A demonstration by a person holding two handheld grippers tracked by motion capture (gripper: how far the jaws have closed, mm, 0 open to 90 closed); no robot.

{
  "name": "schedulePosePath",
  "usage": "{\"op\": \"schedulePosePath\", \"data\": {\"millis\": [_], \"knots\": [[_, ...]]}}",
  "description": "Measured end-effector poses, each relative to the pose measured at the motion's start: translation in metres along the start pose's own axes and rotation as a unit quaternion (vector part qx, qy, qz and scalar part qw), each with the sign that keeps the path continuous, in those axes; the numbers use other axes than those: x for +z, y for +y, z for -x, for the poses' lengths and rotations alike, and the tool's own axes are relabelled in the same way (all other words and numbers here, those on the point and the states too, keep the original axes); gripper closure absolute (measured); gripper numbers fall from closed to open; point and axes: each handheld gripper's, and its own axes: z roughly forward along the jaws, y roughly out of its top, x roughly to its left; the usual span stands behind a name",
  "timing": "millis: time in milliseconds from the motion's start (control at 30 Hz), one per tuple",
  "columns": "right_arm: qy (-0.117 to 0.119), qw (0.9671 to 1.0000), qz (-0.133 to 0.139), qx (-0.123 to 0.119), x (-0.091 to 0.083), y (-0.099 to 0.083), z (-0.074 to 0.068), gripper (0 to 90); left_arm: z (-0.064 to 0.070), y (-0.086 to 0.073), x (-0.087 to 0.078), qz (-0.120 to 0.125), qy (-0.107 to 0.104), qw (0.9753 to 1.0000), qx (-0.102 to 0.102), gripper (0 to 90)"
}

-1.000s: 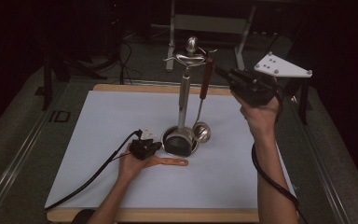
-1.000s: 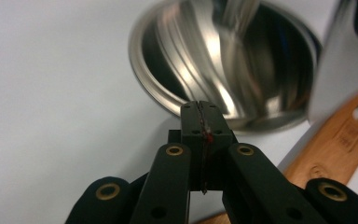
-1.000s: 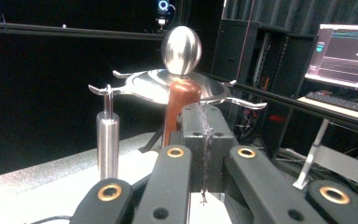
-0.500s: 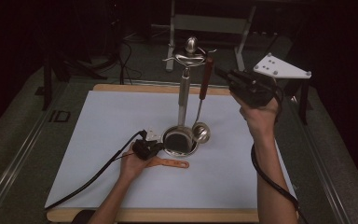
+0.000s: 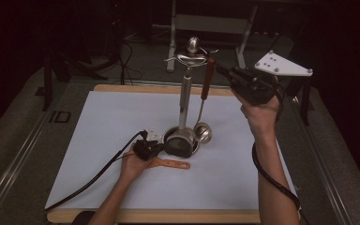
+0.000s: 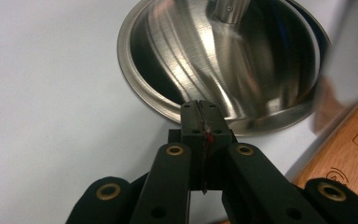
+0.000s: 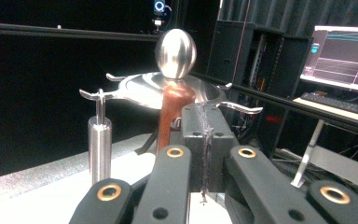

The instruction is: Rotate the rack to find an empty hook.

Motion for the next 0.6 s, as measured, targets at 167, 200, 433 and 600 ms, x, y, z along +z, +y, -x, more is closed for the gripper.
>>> {"op": "schedulePosePath", "data": {"millis": [167, 200, 433, 600], "knots": [[0.001, 1.0000, -0.006, 0.001, 0.0019, -0.0012, -0.0005, 90.0, 0.0005, 0.0003, 0.0001, -0.002, 0.001, 1.0000, 0.003, 90.0], [0.001, 1.0000, -0.007, 0.001, 0.0024, -0.0017, -0.0009, 90.0, 0.0003, 0.0006, 0.0002, -0.002, -0.001, 1.0000, 0.002, 90.0], [0.006, 1.0000, -0.006, -0.002, 0.0031, -0.0031, -0.0048, 90.0, 0.0003, 0.0008, 0.0003, -0.003, -0.001, 1.0000, 0.006, 90.0], [0.001, 0.9998, -0.007, -0.017, 0.0027, -0.0025, -0.0096, 90.0, 0.0007, 0.0008, 0.0002, -0.003, 0.001, 1.0000, 0.008, 90.0]]}}
